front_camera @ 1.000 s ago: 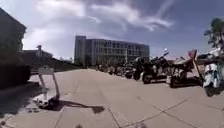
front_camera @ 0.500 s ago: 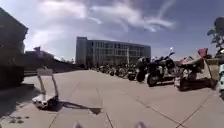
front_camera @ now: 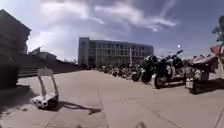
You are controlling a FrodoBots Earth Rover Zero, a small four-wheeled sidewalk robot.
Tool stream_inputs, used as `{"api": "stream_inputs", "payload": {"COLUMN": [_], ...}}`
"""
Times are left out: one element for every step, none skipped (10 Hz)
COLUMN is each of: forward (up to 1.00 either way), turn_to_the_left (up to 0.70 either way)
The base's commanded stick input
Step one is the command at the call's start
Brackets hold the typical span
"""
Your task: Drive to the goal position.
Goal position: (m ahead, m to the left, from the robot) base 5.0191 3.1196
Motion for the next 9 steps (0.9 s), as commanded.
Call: {"api": "stream_inputs", "payload": {"forward": [0.7,0.7,0.7,0.7,0.7,0.7,0.7,0.7,0.7], "turn_to_the_left": [0.17,0.17,0.16,0.08,0.03,0.03,0.03,0.12,0.17]}}
